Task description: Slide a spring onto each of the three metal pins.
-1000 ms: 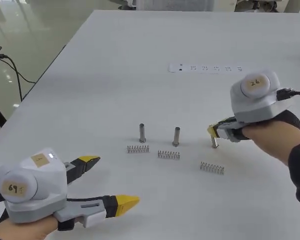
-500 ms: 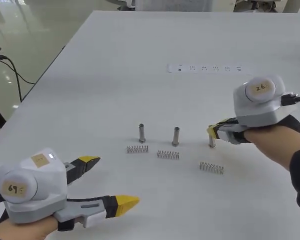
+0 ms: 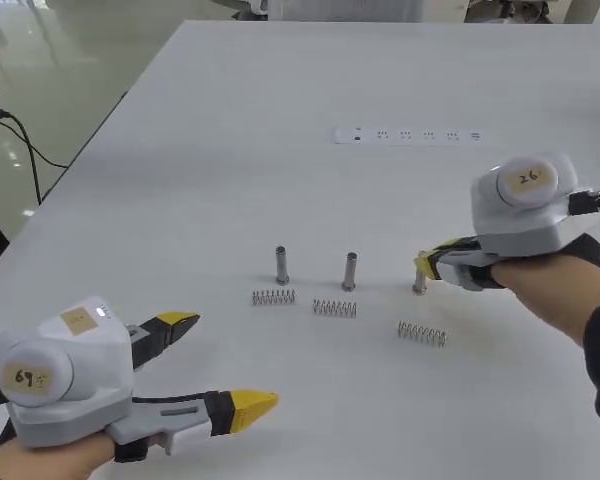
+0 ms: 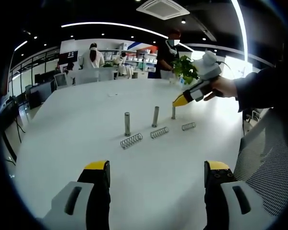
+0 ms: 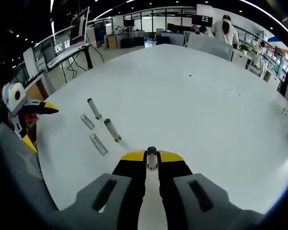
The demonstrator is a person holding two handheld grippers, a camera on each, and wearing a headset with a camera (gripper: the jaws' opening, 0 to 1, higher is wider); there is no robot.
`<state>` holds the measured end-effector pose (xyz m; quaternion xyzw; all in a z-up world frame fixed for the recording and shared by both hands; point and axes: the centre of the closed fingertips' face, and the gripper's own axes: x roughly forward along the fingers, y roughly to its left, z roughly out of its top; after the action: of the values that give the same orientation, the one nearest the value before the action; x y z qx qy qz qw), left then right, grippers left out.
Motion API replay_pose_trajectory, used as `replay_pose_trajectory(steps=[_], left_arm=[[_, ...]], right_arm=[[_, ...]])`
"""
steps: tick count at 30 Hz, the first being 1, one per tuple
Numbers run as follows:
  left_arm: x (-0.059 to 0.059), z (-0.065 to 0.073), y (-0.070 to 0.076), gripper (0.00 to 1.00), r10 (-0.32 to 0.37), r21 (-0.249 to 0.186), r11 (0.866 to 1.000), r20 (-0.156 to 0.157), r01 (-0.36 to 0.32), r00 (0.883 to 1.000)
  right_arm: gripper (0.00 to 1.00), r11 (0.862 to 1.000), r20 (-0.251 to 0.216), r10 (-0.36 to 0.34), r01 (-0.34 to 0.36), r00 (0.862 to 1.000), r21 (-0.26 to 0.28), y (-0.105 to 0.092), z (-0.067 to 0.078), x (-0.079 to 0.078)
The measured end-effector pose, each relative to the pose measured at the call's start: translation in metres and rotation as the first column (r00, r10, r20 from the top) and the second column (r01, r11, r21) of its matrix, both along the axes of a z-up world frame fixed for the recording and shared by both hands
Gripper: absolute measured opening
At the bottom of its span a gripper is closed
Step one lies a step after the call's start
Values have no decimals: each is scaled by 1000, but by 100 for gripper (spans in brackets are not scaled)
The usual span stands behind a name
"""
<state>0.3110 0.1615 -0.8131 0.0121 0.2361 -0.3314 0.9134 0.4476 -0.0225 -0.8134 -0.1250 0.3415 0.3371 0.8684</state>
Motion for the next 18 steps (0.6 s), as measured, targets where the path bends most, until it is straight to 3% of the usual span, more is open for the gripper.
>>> replay_pose_trajectory(steps=[18], left_arm=[[-1, -1, -1, 79, -9, 3, 1000, -3, 9, 1000]], right_arm=[[11, 1000, -10, 14, -14, 1000, -7, 0, -1, -3]])
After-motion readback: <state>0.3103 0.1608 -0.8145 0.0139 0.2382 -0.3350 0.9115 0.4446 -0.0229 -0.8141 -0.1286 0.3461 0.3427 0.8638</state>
